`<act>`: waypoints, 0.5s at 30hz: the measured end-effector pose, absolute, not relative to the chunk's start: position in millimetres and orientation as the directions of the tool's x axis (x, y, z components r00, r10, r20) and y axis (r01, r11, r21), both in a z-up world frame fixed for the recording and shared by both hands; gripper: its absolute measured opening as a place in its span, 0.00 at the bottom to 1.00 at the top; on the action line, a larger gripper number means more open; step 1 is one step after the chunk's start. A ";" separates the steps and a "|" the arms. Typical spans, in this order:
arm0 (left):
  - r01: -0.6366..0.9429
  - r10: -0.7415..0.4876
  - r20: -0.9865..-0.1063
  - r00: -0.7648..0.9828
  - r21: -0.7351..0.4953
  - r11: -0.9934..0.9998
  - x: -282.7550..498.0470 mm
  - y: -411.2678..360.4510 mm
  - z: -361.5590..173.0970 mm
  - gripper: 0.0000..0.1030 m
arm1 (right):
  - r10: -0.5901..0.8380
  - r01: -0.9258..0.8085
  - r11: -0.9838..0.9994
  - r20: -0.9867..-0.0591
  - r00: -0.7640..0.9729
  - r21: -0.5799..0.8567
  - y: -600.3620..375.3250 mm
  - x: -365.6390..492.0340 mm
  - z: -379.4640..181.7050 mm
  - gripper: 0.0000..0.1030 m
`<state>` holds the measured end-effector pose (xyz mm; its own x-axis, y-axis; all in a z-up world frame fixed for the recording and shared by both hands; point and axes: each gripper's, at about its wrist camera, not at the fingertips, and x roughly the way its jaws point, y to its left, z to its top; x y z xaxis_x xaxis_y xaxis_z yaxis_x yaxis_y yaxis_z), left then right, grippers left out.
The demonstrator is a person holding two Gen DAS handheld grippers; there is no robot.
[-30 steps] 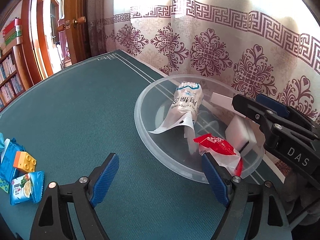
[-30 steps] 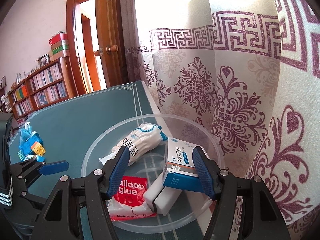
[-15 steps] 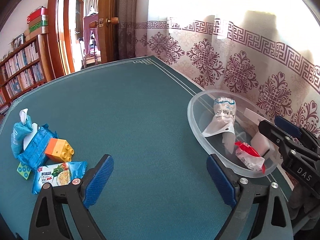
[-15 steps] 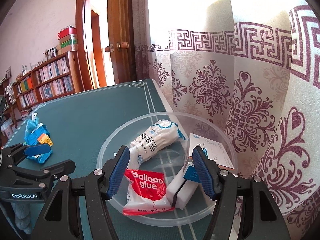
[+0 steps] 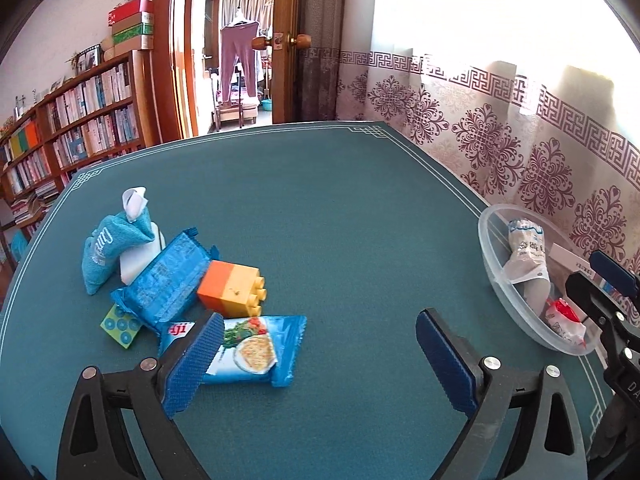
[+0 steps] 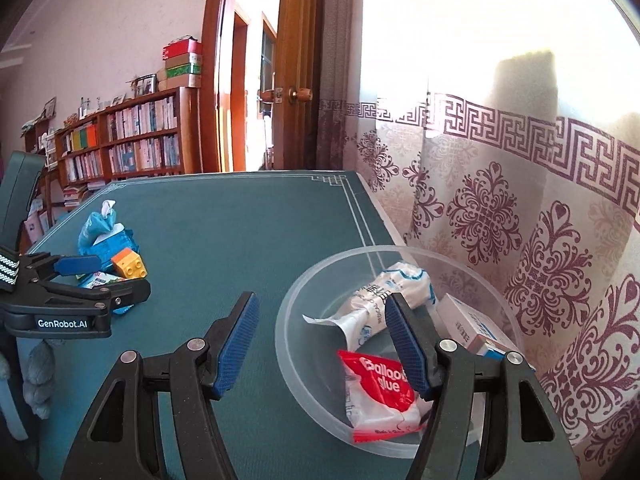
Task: Organize objects
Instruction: 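Move both grippers back from the bowl toward the remaining items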
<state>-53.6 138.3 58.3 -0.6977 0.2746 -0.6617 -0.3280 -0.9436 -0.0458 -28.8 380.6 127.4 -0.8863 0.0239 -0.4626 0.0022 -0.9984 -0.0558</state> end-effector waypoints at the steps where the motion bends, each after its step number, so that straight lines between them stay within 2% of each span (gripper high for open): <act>1: -0.318 0.265 -0.661 -0.702 -0.042 -0.947 -55.5 132.0 58.1 0.98 | 0.006 0.022 -0.998 -0.466 -0.885 -0.053 374.3 -31.5 128.0 0.65; 15: -0.135 0.099 -0.678 -0.728 0.001 -0.991 -73.6 37.9 44.4 0.99 | -0.287 0.291 -0.952 -0.586 -0.758 0.091 279.5 -95.9 108.2 0.66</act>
